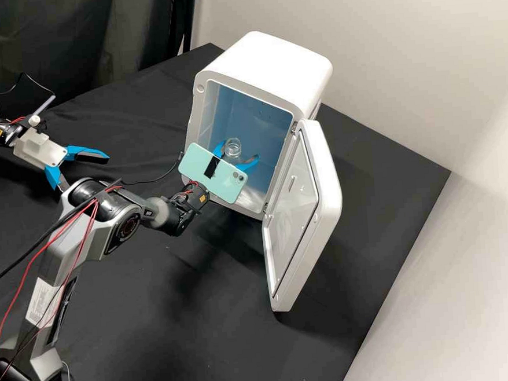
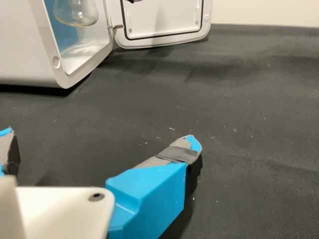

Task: Place the flask in the incubator

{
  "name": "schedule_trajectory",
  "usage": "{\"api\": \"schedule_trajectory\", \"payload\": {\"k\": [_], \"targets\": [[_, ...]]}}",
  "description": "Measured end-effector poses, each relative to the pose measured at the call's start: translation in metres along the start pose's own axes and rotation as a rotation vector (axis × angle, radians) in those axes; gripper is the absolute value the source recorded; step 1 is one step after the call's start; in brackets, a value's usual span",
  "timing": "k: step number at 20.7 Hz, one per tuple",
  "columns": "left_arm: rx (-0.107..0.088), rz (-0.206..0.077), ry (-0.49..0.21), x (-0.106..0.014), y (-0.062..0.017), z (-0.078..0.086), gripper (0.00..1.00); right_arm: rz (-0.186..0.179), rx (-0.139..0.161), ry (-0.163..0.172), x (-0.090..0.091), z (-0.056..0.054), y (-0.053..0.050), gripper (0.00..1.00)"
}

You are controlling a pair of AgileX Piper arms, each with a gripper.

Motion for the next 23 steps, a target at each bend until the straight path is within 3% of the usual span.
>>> {"api": "schedule_trajectory", "payload": {"k": [4, 8, 13, 15, 18, 21, 23], "targets": [[0.024, 0.001, 0.004, 0.001, 0.0000, 0.001, 1.00, -0.012, 0.003, -0.020, 0.017, 0.003, -0.003, 0.00], [0.004, -0.009, 0.020, 0.003, -0.0028, 0.000, 1.00, -0.008, 0.010, -0.030, 0.033, 0.002, -0.002, 0.00], [0.006, -0.016, 0.008, 0.008, -0.0037, 0.001, 1.00, 0.015, 0.001, -0.014, 0.054, -0.005, 0.005, 0.00], [0.011, -0.018, 0.008, 0.010, -0.0040, 0.000, 1.00, 0.015, 0.015, -0.026, 0.061, -0.006, 0.007, 0.00], [0.000, -0.014, 0.029, 0.011, -0.0038, -0.002, 1.00, 0.019, 0.015, -0.035, 0.072, -0.007, 0.009, 0.00], [0.018, -0.015, 0.029, 0.015, -0.0037, -0.002, 1.00, 0.004, 0.018, -0.050, 0.083, -0.005, 0.007, 0.00], [0.019, -0.017, 0.029, 0.015, -0.0042, -0.001, 1.00, -0.015, 0.018, -0.074, 0.091, -0.003, 0.004, 0.00]]}}
